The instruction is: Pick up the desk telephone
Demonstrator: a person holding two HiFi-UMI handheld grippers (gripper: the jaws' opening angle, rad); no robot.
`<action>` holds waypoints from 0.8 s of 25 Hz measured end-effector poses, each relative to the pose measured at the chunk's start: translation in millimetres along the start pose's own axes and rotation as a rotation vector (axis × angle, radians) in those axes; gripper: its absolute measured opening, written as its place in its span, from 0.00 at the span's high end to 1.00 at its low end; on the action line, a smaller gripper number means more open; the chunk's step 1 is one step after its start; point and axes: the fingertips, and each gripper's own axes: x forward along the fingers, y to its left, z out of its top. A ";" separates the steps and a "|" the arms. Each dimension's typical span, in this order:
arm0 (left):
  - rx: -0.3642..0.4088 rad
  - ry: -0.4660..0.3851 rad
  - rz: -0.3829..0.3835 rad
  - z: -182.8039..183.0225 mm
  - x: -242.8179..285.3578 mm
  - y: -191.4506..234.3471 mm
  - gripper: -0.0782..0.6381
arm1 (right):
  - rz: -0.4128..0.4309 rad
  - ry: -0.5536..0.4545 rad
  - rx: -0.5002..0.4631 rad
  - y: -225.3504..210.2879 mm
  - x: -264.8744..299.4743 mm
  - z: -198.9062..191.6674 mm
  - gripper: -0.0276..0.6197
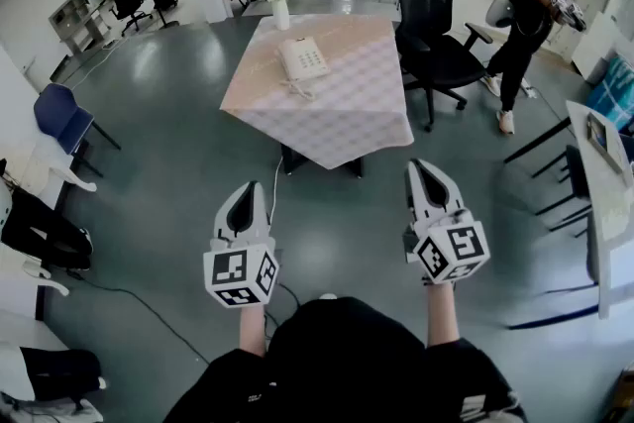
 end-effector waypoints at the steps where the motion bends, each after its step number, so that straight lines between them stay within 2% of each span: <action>1: 0.000 0.000 0.001 -0.3 0.1 -1.4 0.89 | 0.000 -0.002 0.003 -1.6 -1.1 0.0 0.97; 20: -0.001 0.012 0.033 -7.1 5.2 -29.3 0.89 | 0.030 -0.006 0.050 -31.7 -1.4 -7.4 0.97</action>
